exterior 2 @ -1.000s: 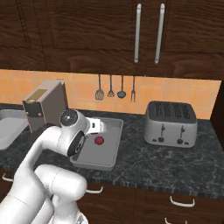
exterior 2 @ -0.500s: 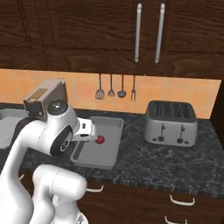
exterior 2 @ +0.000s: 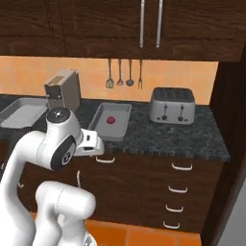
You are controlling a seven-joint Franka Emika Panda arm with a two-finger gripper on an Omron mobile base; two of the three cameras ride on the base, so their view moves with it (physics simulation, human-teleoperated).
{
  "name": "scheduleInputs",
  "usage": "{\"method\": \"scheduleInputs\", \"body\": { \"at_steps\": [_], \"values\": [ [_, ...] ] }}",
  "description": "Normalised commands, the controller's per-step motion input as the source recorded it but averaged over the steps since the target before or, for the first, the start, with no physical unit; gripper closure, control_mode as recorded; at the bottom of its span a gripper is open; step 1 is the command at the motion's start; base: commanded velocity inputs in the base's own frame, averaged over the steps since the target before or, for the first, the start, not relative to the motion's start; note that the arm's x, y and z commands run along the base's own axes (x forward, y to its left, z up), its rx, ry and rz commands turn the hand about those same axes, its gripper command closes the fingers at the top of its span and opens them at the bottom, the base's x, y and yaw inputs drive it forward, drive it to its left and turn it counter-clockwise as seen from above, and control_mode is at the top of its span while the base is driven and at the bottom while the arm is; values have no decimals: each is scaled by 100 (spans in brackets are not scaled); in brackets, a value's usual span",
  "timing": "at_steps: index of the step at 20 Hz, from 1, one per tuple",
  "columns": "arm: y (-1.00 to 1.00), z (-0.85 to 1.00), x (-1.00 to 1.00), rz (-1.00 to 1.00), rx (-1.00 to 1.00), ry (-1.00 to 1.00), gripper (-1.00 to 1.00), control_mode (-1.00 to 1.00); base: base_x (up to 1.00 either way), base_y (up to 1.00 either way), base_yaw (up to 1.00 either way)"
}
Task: Place one tomato and one chicken drumstick in each tupperware on the nearby counter, to pack two identical lunches.
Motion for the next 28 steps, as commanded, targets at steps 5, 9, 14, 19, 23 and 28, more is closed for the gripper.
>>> {"method": "scheduleInputs", "body": {
  "at_steps": [5,9,14,19,23,28],
  "values": [
    [0,0,0,0,0,0,-100,100,-98,-99,-27],
    [0,0,0,0,0,0,-100,100,-42,-100,-18],
    [0,0,0,0,0,0,-100,100,0,-100,-7],
    [0,0,0,0,0,0,-100,100,22,-100,-29],
    [0,0,0,0,0,0,-100,100,56,-72,-59],
    [0,0,0,0,0,0,-100,100,68,-74,-57]
  ]
}}
